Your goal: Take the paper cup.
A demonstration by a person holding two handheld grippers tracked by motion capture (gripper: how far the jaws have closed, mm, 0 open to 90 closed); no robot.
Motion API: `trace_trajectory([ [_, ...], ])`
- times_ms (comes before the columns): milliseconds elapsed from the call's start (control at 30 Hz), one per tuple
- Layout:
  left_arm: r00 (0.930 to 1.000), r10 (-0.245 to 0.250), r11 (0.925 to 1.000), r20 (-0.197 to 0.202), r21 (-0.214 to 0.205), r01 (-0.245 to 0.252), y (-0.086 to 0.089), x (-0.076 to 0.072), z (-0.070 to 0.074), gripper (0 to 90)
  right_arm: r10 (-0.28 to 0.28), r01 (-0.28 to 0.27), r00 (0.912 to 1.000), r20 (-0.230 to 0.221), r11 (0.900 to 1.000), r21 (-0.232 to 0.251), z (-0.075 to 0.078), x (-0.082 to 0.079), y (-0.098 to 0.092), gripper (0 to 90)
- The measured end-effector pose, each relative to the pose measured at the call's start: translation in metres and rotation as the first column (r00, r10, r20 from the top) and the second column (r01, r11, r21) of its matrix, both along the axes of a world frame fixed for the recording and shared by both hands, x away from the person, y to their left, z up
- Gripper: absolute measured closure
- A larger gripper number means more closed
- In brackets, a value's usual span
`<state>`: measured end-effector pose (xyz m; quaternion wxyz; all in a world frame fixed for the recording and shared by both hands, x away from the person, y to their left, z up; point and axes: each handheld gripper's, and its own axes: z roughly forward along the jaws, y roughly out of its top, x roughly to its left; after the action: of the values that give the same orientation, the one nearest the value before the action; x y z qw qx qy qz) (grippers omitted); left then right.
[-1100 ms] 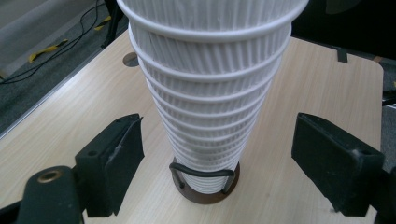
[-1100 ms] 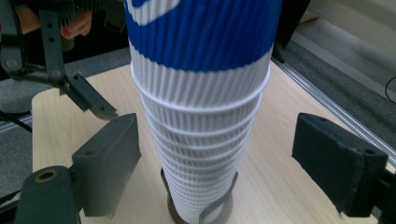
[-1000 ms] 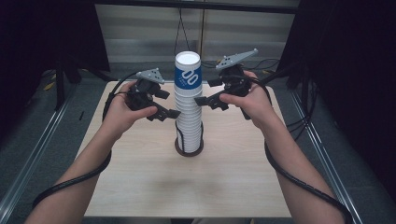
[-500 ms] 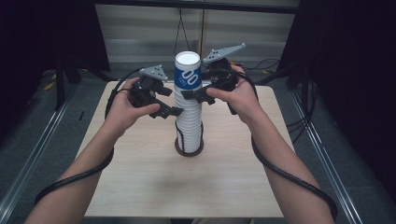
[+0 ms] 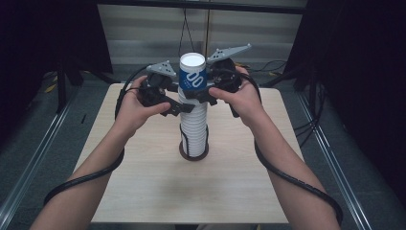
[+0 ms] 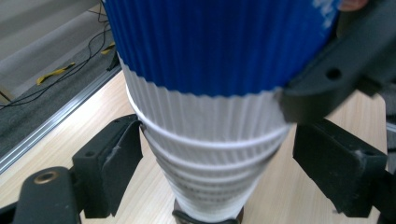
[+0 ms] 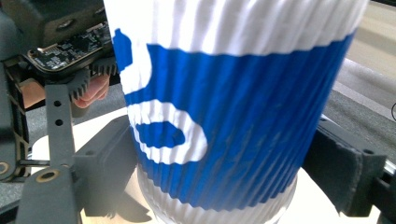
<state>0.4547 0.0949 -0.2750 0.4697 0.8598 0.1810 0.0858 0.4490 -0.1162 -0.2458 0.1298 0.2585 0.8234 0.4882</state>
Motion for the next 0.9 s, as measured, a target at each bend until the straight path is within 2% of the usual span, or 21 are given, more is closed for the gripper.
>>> trace_trajectory([
  [67, 0.9999, 0.009, 0.9996, -0.009, -0.025, -0.009, -0.001, 0.001, -0.003, 15.3, -0.002, 0.002, 1.0000, 0.001, 1.0000, -0.002, 0.000, 0.000, 0.000, 15.2],
  [367, 1.0000, 0.002, 0.9996, 0.003, -0.029, -0.002, 0.000, 0.001, -0.005, 15.3, -0.002, 0.002, 0.9998, 0.019, 1.0000, -0.009, 0.000, -0.002, -0.001, 16.5],
  [500, 1.0000, 0.003, 0.9997, 0.000, -0.023, -0.003, 0.000, 0.001, -0.004, 15.4, -0.010, 0.007, 0.9990, 0.043, 0.9987, 0.050, 0.008, -0.004, -0.004, 18.2],
  [667, 1.0000, 0.005, 0.9996, -0.003, -0.028, -0.006, 0.000, 0.001, -0.004, 15.6, -0.001, 0.000, 0.9987, 0.050, 0.9998, 0.018, 0.014, -0.005, -0.004, 18.2],
  [900, 1.0000, 0.008, 0.9996, -0.002, -0.028, -0.008, 0.001, 0.001, -0.004, 15.8, -0.011, 0.008, 0.9981, 0.061, 0.9988, 0.049, 0.015, -0.006, -0.005, 18.2],
])
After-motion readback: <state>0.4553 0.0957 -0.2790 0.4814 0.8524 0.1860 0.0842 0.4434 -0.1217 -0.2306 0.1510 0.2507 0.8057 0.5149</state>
